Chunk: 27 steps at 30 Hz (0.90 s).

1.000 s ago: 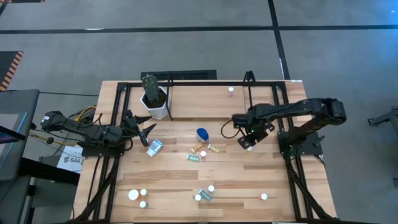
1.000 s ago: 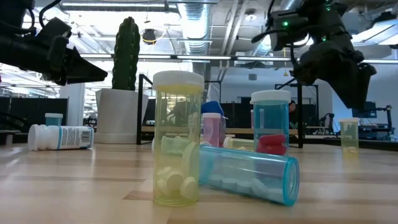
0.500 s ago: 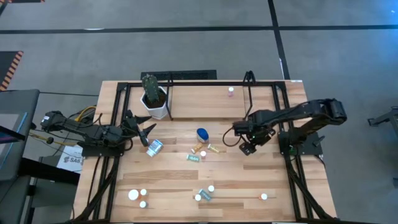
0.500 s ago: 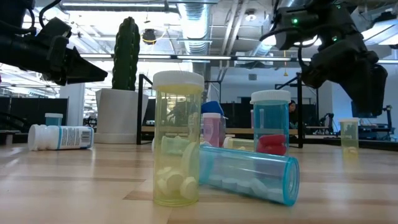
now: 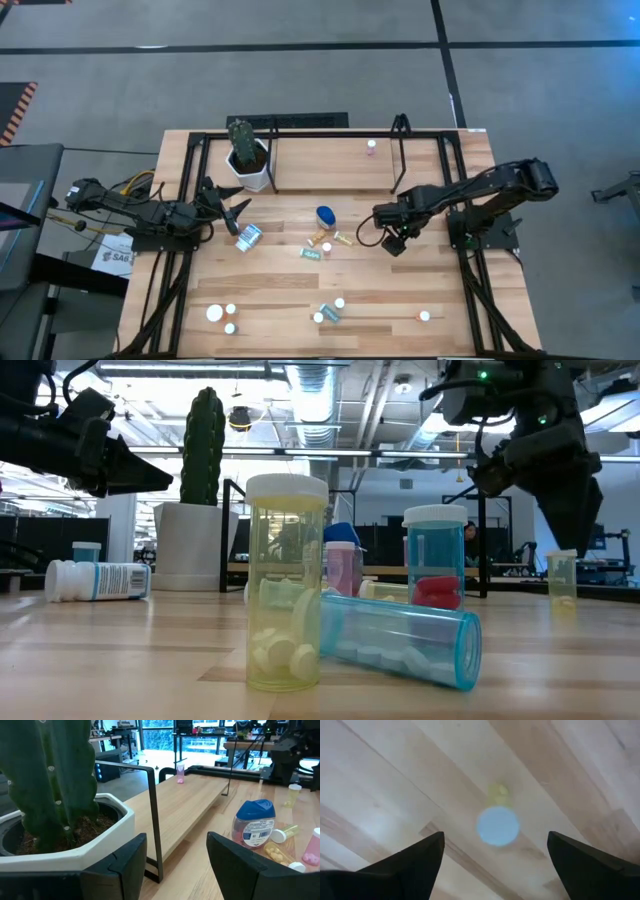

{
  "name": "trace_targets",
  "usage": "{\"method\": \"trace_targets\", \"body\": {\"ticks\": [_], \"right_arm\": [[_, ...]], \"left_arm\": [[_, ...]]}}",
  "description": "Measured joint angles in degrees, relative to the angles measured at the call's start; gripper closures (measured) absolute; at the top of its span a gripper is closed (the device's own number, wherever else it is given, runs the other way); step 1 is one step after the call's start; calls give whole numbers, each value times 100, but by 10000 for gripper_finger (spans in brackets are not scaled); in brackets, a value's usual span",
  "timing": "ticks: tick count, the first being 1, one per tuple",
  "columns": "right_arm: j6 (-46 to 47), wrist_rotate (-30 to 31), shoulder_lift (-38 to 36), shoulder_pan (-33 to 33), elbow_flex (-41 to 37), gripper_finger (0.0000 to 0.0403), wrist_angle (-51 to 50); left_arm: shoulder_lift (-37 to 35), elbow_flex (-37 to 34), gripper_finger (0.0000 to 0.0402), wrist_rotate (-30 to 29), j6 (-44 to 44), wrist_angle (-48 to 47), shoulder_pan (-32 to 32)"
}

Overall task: Pick and place medicine bottles onto shelf by color
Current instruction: Put the yellow pill bottle on the shelf

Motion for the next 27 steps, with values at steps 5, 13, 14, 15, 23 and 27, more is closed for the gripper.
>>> {"method": "trace_targets", "body": {"ticks": [5, 13, 14, 15, 23, 27], "right_arm": [[-18, -12, 0, -8, -273, 28, 337], [-40, 245, 20, -15, -310, 42, 519], [-50, 257, 20, -15, -310, 47, 528], [-55, 264, 20, -15, -310, 52, 528], [-38, 283, 20, -15, -310, 113, 564], [-41, 285, 20, -15, -310, 135, 589]], "left_arm": [[-1, 0, 206, 0, 0, 1, 0], [1, 0, 206, -1, 0, 1, 1], [1, 0, 206, -1, 0, 1, 0], [-1, 0, 206, -1, 0, 1, 2], [0, 0, 206, -1, 0, 0, 1], [-1, 0, 206, -1, 0, 1, 0]]}}
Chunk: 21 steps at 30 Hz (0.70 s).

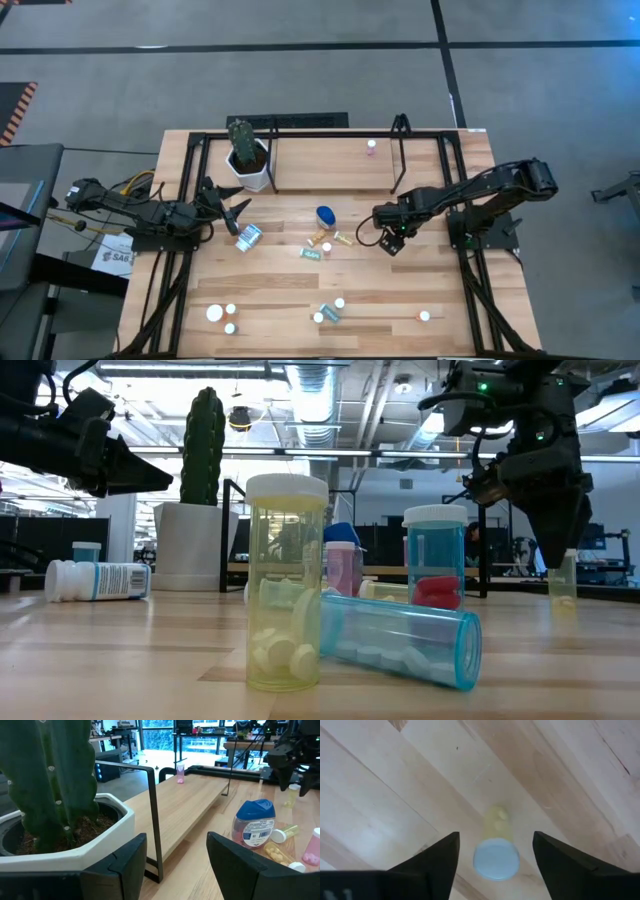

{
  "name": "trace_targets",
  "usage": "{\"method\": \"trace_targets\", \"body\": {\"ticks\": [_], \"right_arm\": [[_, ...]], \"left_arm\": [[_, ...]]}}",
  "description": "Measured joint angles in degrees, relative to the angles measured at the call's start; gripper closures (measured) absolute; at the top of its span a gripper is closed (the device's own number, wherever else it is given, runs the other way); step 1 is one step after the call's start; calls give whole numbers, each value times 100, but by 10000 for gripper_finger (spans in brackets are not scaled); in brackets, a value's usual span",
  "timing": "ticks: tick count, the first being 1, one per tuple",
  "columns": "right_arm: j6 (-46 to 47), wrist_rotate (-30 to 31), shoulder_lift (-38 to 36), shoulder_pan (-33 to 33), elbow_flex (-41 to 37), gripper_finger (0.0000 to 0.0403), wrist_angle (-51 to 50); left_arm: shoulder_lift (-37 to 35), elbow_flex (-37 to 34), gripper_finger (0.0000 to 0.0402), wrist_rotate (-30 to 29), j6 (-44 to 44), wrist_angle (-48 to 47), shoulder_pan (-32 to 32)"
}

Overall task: Pick and place medicine bottles onto shelf by color
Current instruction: Put the yellow pill bottle on the shelf

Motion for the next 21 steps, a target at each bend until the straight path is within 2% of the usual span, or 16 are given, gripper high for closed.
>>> {"method": "trace_targets", "body": {"ticks": [21], "right_arm": [[9, -13, -4, 7, 2, 276, -22]], "left_arm": [[1, 0, 206, 0, 0, 0, 1]]}}
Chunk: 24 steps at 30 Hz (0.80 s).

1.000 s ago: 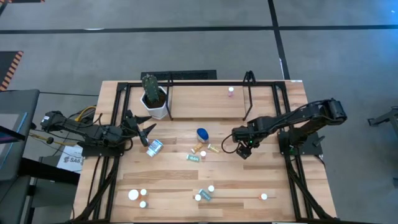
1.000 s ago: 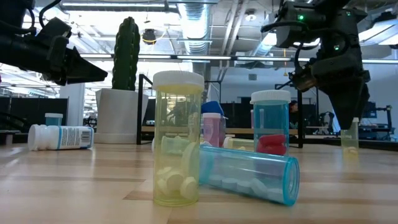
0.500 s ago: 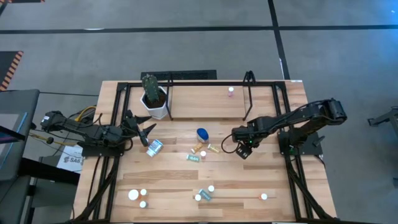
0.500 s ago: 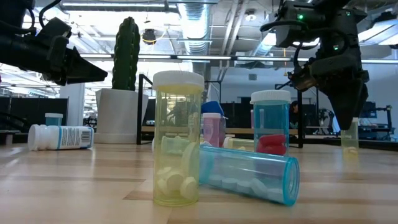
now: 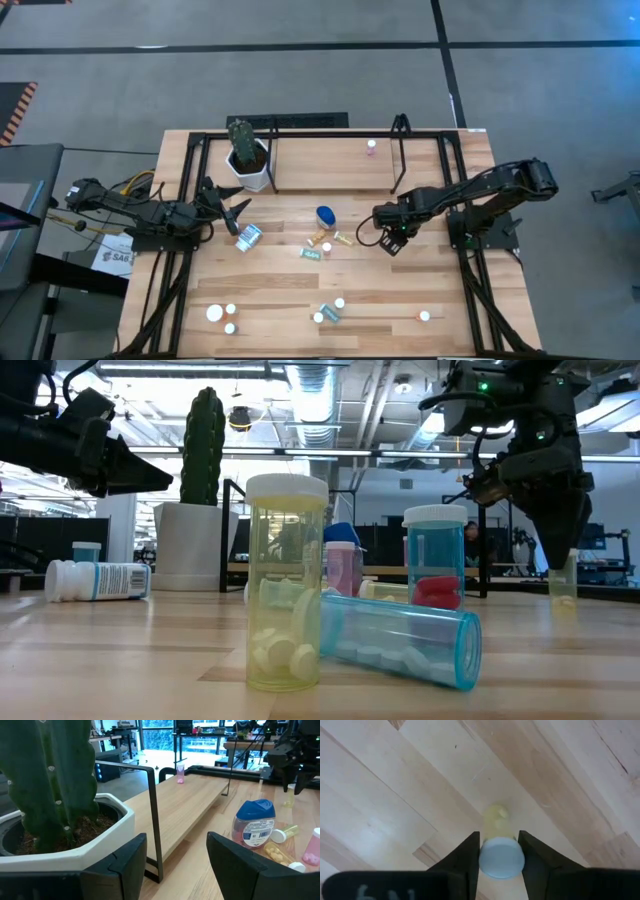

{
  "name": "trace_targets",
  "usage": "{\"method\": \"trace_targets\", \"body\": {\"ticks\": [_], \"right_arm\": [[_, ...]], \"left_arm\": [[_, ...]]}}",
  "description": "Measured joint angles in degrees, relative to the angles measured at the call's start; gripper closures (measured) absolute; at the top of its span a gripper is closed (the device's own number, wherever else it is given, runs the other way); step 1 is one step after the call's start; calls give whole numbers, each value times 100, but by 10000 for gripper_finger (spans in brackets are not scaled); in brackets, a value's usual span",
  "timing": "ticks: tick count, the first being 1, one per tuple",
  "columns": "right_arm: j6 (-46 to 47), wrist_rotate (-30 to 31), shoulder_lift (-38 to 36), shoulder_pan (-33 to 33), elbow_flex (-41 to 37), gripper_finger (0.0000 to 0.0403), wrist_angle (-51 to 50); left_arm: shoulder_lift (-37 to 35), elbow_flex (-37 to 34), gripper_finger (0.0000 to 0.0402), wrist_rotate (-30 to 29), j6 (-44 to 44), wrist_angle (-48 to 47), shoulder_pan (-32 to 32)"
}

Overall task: Pick and place medicine bottles onto shelf by color
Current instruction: Put the yellow pill bottle on the shelf

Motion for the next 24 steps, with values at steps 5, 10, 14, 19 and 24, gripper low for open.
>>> {"method": "trace_targets", "body": {"ticks": [5, 10, 14, 19, 24], "right_arm": [[14, -32, 7, 2, 93, 271, -247], [-77, 4, 4, 0, 600, 265, -876], [-458, 272, 4, -42, 1119, 272, -1297], [-938, 615, 4, -228, 1630, 277, -1494], [-1521, 809, 345, -610, 2021, 277, -1783]], "left_arm": [[1, 0, 206, 0, 0, 0, 1], [1, 0, 206, 1, 0, -1, 0], [1, 0, 206, 0, 0, 0, 1], [1, 0, 206, 0, 0, 0, -1], [1, 0, 206, 1, 0, -1, 1]]}}
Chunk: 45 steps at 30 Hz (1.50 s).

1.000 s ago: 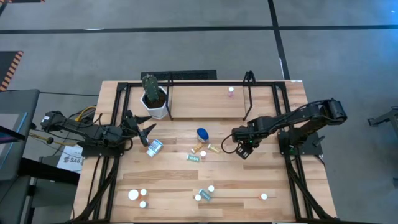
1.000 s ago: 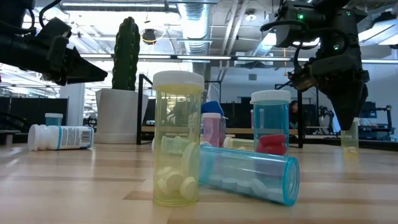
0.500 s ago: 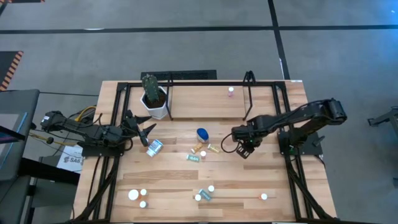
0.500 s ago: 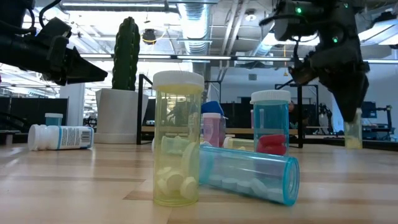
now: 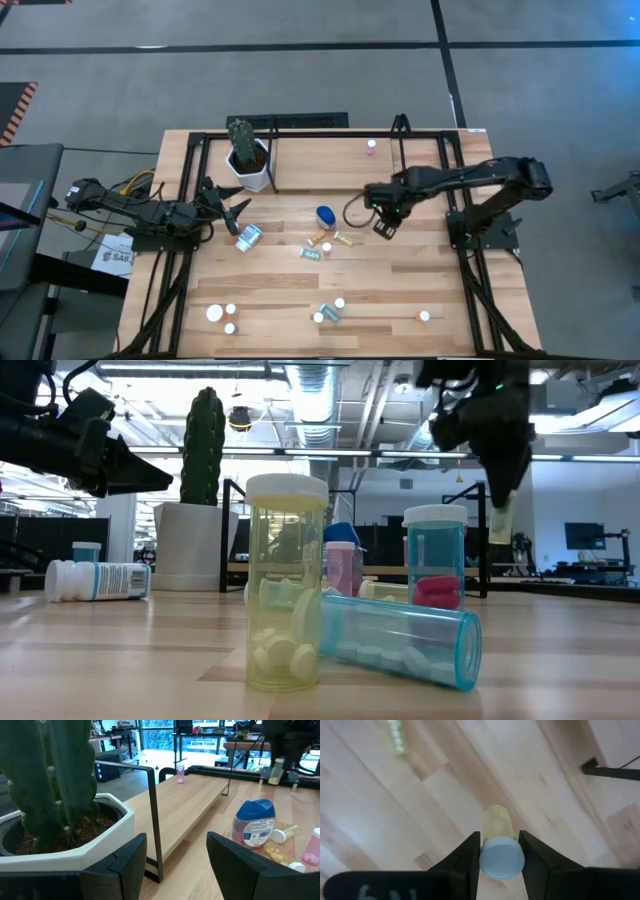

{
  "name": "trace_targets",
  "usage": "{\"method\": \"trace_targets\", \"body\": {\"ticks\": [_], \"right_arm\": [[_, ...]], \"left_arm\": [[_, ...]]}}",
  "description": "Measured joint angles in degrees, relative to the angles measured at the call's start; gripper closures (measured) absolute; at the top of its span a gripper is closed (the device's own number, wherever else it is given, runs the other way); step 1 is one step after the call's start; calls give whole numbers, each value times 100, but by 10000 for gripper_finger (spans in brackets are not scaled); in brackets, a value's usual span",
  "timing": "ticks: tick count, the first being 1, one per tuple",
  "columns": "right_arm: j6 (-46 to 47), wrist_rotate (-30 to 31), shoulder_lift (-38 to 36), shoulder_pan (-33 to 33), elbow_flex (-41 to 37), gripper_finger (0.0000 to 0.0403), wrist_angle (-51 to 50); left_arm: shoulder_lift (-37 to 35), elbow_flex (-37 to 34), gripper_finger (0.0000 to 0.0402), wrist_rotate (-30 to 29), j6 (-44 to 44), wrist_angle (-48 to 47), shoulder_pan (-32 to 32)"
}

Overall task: Pick and place medicine bottles onto shelf by color
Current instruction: Put the yellow pill bottle on the shelf

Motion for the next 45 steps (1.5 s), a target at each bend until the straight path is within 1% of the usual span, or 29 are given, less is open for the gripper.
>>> {"method": "trace_targets", "body": {"ticks": [3, 6, 10, 15, 18, 24, 29, 32, 35, 41, 45], "right_arm": [[-411, 21, 606, -229, 452, 276, -613], [-878, 75, 1327, -433, 1061, 276, -1219], [-1189, 70, 2067, -741, 1905, 276, -1533], [-1367, 76, 2382, -1005, 2817, 274, -1562], [-1400, 182, 2371, -1172, 3162, 274, -1385], [-1806, 227, 2382, -1617, 3272, 272, -860], [-2327, 222, 2589, -1923, 3301, 272, -843], [-2682, 211, 2679, -2043, 3301, 272, -989], [-2836, 206, 2825, -2111, 3340, 272, -951], [-3502, 186, 2957, -2305, 3355, 272, -943], [-3808, 198, 2927, -2381, 3360, 272, -712]], "left_arm": [[0, 0, 206, 1, 0, 1, -2], [0, 0, 206, -1, 0, 1, 0], [0, 0, 206, -1, 0, 0, -1], [0, 0, 206, 1, 0, -1, 0], [-1, 0, 206, -1, 0, 1, -1], [-2, 0, 206, -1, 0, 0, -1], [-1, 0, 206, -1, 0, 1, -1], [-1, 0, 206, 0, 0, 1, -2], [0, 0, 206, 3, 0, 1, 0], [0, 0, 206, -2, 0, 1, -1], [-2, 0, 206, -1, 0, 1, 0]]}}
